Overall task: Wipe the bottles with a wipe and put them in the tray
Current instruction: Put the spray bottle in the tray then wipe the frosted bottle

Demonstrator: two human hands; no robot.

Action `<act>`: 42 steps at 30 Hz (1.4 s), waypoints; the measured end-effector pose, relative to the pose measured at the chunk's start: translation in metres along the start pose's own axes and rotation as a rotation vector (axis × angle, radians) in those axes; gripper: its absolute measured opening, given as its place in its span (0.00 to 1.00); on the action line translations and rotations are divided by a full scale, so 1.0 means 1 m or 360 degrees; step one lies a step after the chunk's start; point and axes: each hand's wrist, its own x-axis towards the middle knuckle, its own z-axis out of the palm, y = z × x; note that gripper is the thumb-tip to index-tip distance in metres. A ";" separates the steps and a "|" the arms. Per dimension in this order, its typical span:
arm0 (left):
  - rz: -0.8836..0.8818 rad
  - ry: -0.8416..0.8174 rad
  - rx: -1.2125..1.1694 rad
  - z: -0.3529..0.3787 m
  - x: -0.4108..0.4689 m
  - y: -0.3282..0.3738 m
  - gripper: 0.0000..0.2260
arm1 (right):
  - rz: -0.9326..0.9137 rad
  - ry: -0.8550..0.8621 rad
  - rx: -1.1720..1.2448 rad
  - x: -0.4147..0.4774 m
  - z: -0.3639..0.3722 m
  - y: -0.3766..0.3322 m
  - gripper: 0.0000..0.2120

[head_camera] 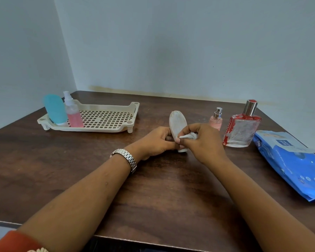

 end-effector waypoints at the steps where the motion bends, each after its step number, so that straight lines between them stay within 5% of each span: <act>1: -0.0004 0.0005 0.0006 0.000 0.000 0.000 0.15 | 0.0016 -0.0023 -0.0003 0.000 0.000 -0.001 0.04; 13: -0.0033 -0.0059 0.0016 0.001 -0.002 0.005 0.17 | 0.0294 0.0094 -0.0008 0.001 -0.003 0.001 0.15; 42: 0.0011 -0.0065 0.0000 -0.001 0.002 -0.002 0.16 | 0.0187 0.0102 0.0298 0.005 -0.006 0.020 0.06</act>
